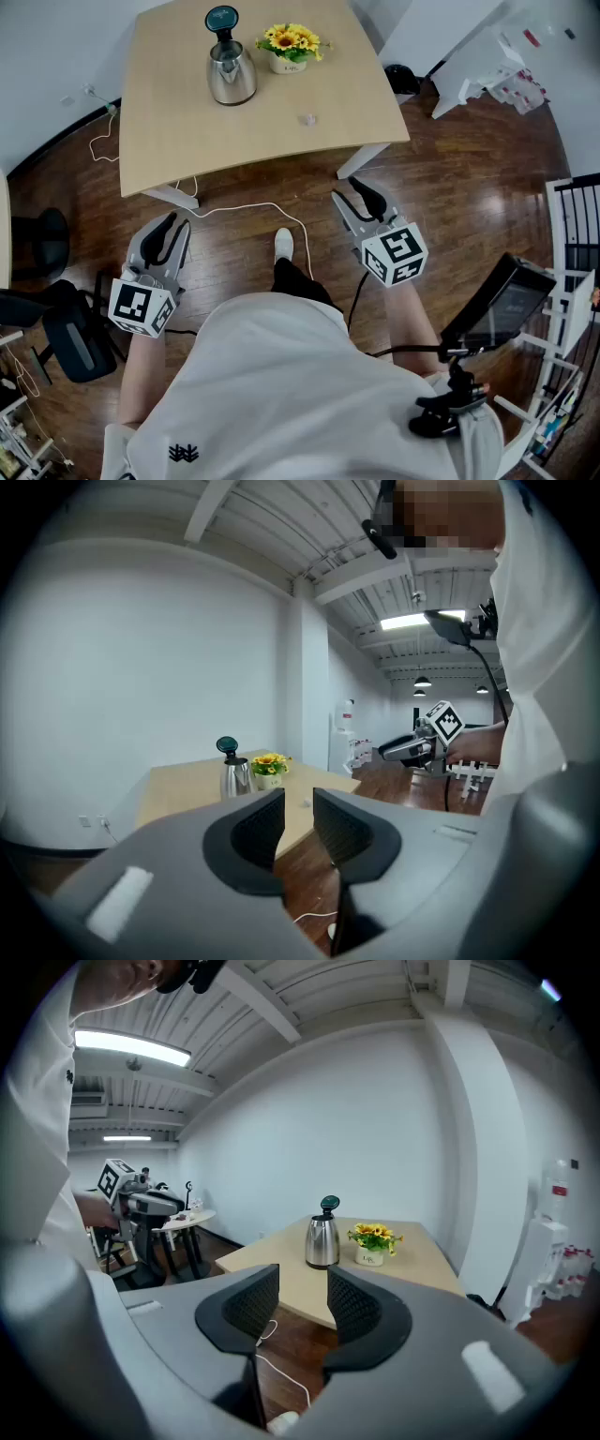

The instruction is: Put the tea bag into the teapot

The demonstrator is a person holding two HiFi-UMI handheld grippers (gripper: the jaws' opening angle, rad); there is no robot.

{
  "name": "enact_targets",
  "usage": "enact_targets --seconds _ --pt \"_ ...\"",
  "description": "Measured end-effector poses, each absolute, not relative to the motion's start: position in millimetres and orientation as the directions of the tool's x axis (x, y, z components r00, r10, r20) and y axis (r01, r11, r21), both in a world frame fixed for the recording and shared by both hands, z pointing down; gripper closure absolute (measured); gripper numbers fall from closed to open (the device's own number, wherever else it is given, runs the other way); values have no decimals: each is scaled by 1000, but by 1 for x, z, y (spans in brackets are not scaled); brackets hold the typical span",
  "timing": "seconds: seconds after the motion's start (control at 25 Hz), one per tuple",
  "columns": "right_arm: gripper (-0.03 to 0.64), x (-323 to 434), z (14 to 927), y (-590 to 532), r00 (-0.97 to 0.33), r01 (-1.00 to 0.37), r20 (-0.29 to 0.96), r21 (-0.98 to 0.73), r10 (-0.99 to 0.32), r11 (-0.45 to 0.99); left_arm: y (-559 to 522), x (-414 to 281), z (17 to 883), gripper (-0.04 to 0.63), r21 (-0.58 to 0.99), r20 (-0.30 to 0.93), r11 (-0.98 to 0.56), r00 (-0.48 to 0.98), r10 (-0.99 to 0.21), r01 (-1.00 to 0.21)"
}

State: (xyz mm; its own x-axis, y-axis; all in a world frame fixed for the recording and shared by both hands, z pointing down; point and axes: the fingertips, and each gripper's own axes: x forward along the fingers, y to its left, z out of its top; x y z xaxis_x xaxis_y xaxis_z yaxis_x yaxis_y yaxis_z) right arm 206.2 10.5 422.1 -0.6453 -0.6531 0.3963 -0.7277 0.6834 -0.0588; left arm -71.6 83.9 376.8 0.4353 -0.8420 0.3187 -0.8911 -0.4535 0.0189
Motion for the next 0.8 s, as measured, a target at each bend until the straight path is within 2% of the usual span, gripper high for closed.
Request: enact_targets --seconds 0.2,0.48,0.8 --pt "460 216 420 -92 -647 -711 412 -23 -641 703 -10 -56 364 517 9 299 -442 424 -855 -897" --pt "460 204 446 -170 -622 -716 439 17 -648 698 -67 -62 382 517 32 327 -457 441 -836 -889" --pt "460 192 534 -213 -520 -751 583 37 -625 659 -103 -86 384 517 25 320 -504 484 -814 -864"
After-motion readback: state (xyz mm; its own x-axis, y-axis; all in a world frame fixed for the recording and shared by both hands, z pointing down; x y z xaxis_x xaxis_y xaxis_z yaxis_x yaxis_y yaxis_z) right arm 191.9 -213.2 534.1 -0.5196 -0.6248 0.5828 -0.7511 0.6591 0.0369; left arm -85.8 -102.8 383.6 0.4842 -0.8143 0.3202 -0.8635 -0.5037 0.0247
